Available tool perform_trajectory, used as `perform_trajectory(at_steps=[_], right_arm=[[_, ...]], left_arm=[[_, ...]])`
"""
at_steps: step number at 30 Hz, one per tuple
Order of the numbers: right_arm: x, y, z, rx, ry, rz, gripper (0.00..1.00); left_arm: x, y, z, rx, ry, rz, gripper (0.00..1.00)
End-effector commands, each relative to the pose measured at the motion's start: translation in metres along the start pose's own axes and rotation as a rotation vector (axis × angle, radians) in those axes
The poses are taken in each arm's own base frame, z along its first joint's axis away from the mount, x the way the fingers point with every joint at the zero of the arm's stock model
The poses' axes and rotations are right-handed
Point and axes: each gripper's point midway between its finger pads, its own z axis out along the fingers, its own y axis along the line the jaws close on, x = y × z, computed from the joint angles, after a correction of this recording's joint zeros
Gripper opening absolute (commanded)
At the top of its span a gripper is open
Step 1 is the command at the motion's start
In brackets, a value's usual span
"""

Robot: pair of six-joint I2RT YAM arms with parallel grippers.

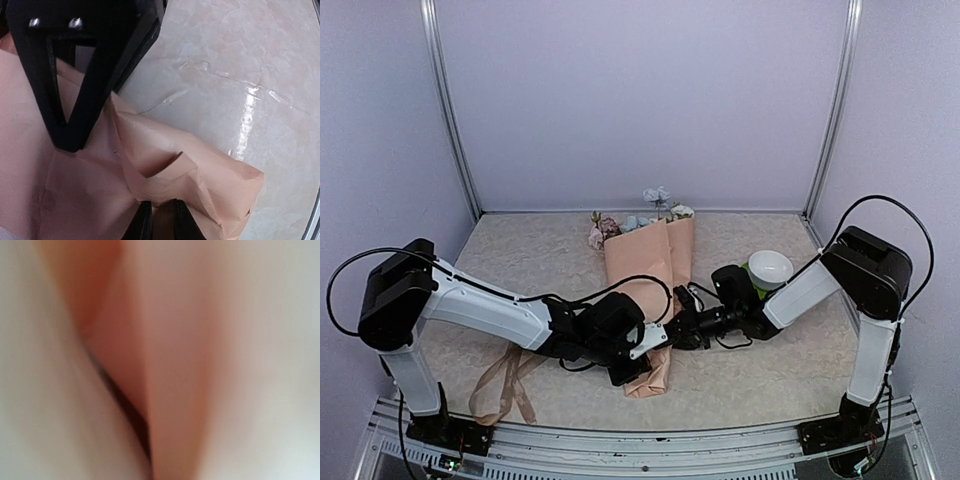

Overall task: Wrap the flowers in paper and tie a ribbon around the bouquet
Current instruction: Press the fold line on the folded bouquet.

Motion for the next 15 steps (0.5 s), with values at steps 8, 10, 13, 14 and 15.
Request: perform_trajectory(at_steps=[8, 10, 13, 14, 15], right_arm=[[0.012, 0.020, 0.006, -0.061, 0.044, -0.073, 0.49], [0.018, 0.017, 0.005, -0.050, 0.049, -0.066, 0.43], [0.022, 0.013, 0.001, -0.038, 0.036, -0.052, 0.21], [0.023, 0.012, 0.000, -0.034, 0.034, -0.052, 0.13], [0.023, 0.011, -0.001, -0.030, 0.030, -0.051, 0.06]], left_arm=[[-0.008, -0.011, 0.017, 0.066, 0.066, 0.085, 0.23], [-0.007, -0.011, 0.017, 0.068, 0.060, 0.083, 0.23], [-0.007, -0.010, 0.015, 0.063, 0.049, 0.073, 0.23], [-0.007, -0.009, 0.014, 0.060, 0.047, 0.071, 0.23], [-0.007, -0.009, 0.014, 0.056, 0.044, 0.069, 0.23]])
